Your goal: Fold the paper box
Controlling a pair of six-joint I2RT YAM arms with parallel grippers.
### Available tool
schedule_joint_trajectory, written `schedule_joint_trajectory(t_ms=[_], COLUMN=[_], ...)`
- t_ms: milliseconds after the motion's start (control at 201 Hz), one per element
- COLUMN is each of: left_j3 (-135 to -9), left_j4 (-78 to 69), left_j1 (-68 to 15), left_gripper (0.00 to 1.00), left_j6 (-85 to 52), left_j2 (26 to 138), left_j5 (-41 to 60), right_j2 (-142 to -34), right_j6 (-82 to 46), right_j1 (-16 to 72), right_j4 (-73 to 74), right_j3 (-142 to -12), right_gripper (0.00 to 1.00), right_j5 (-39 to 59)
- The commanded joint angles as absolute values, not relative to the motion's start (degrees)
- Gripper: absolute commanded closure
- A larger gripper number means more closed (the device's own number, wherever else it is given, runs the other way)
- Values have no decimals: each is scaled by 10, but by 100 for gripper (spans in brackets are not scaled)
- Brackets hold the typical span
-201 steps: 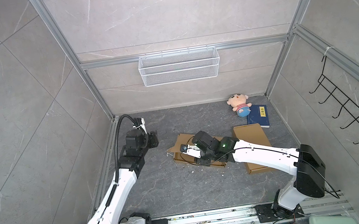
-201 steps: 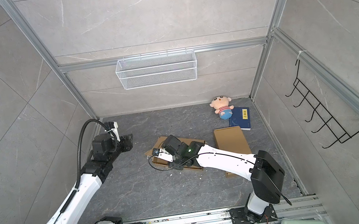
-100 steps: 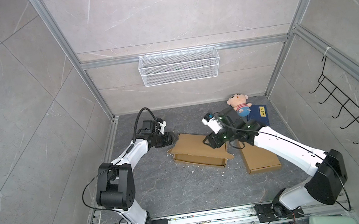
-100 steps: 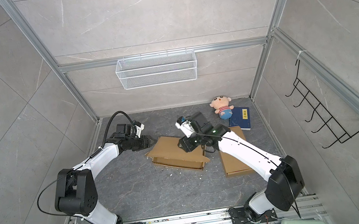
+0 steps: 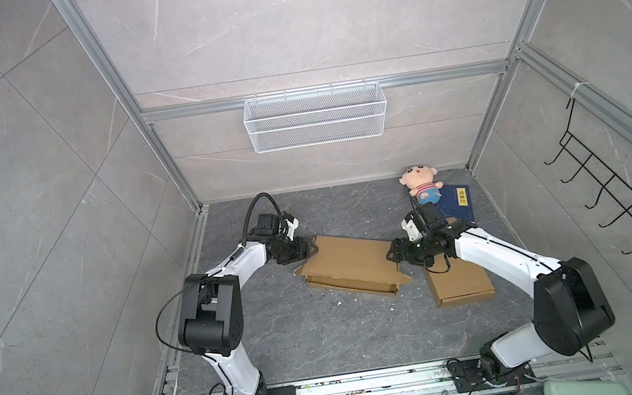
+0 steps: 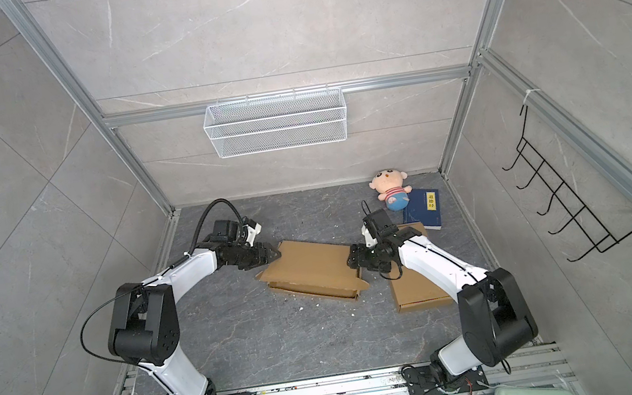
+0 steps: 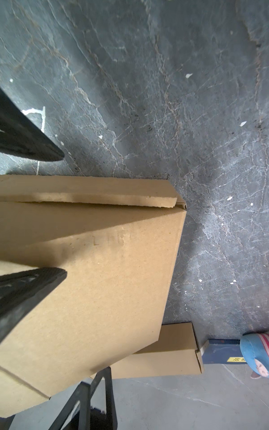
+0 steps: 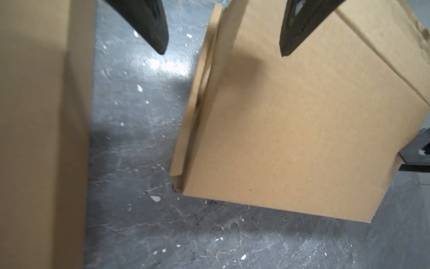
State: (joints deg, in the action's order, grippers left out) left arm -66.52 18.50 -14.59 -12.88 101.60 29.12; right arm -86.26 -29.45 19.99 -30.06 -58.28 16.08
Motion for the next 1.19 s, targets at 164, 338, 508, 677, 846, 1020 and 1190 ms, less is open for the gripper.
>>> schedule_joint_trajectory(t_ms=[164, 338, 508, 677, 846, 1020, 1190], left_j3=[-618, -592, -563, -527, -486, -444, -433], left_j4=[161, 158, 140, 118, 104, 99, 121], left_j1=[-148, -149, -149, -149, -149, -149, -146], left_gripper=[31, 34, 38, 42, 46, 46, 40], left_j6=[-147, -153, -174, -195, -220, -243, -252], left_j2=[999, 985, 968, 934, 898, 857, 832], left_j5=[301, 290, 288, 286, 274, 229, 203], right_j2=[-915, -935, -957, -983, -1010, -1040, -1052], right_j6=[-290, -287, -288, -289, -291, -288, -258], right_j1=[199, 199, 202, 212, 231, 239, 236], right_j4=[-240, -208, -185, -175, -175, -177, -197], right_j3=[-550, -540, -552, -575, -612, -633, -643], right_gripper=[29, 33, 37, 40, 41, 41, 34], right_j5=[184, 201, 221, 232, 238, 222, 216])
